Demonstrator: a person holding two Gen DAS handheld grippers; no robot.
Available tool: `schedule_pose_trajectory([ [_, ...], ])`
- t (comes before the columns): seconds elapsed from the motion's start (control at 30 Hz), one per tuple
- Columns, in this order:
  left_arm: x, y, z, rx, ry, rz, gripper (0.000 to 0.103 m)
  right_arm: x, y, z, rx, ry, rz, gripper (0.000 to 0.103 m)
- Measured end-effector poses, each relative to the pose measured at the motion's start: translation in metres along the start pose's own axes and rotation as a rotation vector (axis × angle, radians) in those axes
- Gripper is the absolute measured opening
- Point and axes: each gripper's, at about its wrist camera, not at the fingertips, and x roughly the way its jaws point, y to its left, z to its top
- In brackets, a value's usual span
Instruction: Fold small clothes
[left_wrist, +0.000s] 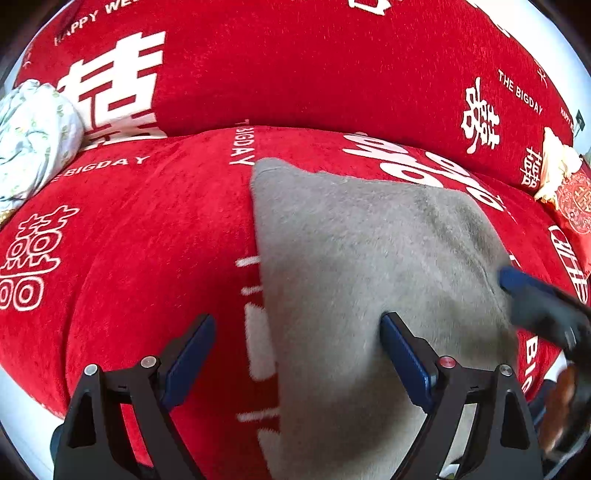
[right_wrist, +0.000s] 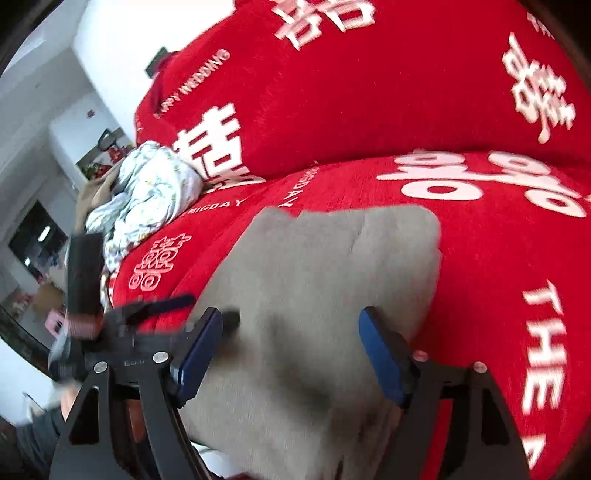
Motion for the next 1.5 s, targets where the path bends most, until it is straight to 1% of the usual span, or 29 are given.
schedule_pose_trajectory([
  [0.1,0.008,0.000,0.006,-0.021,0.024,-0.023,0.091,0.032,-0.023,0.019,0.074,0.063,-0.023,0.079],
  [0.17,0.010,0.001,0.008,-0.025,0.037,-0.029,0.091,0.039,-0.028,0.025,0.083,0.059,-0.037,0.079],
  [0.23,0.006,-0.001,0.009,-0.019,0.037,-0.014,0.091,0.038,-0.024,0.029,0.080,0.056,-0.093,0.079],
  [0.3,-0.002,-0.005,0.008,-0.006,0.021,0.025,0.091,0.028,-0.012,0.027,0.048,0.023,-0.151,0.080],
  [0.37,-0.014,-0.012,0.005,0.025,-0.010,0.076,0.091,0.016,0.002,0.019,-0.020,-0.005,-0.219,0.081],
  [0.43,-0.026,-0.017,0.002,0.054,-0.034,0.103,0.091,0.002,0.013,0.007,-0.063,-0.028,-0.273,0.082],
  [0.53,-0.042,-0.023,-0.006,0.076,-0.062,0.094,0.091,-0.020,0.019,-0.012,-0.069,-0.056,-0.305,0.083],
  [0.6,-0.050,-0.025,-0.009,0.070,-0.072,0.070,0.091,-0.033,0.022,-0.021,-0.068,-0.074,-0.323,0.084],
  [0.63,-0.056,-0.025,-0.013,0.072,-0.096,0.056,0.091,-0.039,0.022,-0.025,-0.072,-0.082,-0.331,0.084],
  [0.7,-0.065,-0.025,-0.017,0.075,-0.135,0.054,0.091,-0.054,0.025,-0.033,-0.072,-0.113,-0.358,0.084],
  [0.73,-0.069,-0.026,-0.020,0.069,-0.153,0.062,0.091,-0.057,0.026,-0.035,-0.071,-0.123,-0.362,0.085],
  [0.83,-0.082,-0.025,-0.034,0.028,-0.225,0.136,0.091,-0.068,0.033,-0.045,-0.089,-0.134,-0.371,0.085],
  [0.93,-0.081,-0.023,-0.040,0.006,-0.202,0.157,0.091,-0.066,0.042,-0.057,-0.136,-0.122,-0.398,0.086],
  [1.03,-0.082,-0.022,-0.044,0.005,-0.204,0.184,0.091,-0.064,0.051,-0.067,-0.178,-0.108,-0.417,0.086],
  [1.1,-0.086,-0.023,-0.048,0.012,-0.215,0.168,0.091,-0.062,0.055,-0.073,-0.199,-0.098,-0.419,0.086],
  [1.2,-0.091,-0.024,-0.050,0.022,-0.241,0.173,0.091,-0.058,0.061,-0.080,-0.215,-0.084,-0.412,0.086],
  [1.3,-0.094,-0.025,-0.050,0.027,-0.245,0.167,0.091,-0.054,0.067,-0.086,-0.230,-0.069,-0.406,0.086],
  [1.5,-0.095,-0.028,-0.050,0.027,-0.246,0.173,0.091,-0.052,0.075,-0.089,-0.257,-0.068,-0.404,0.086],
])
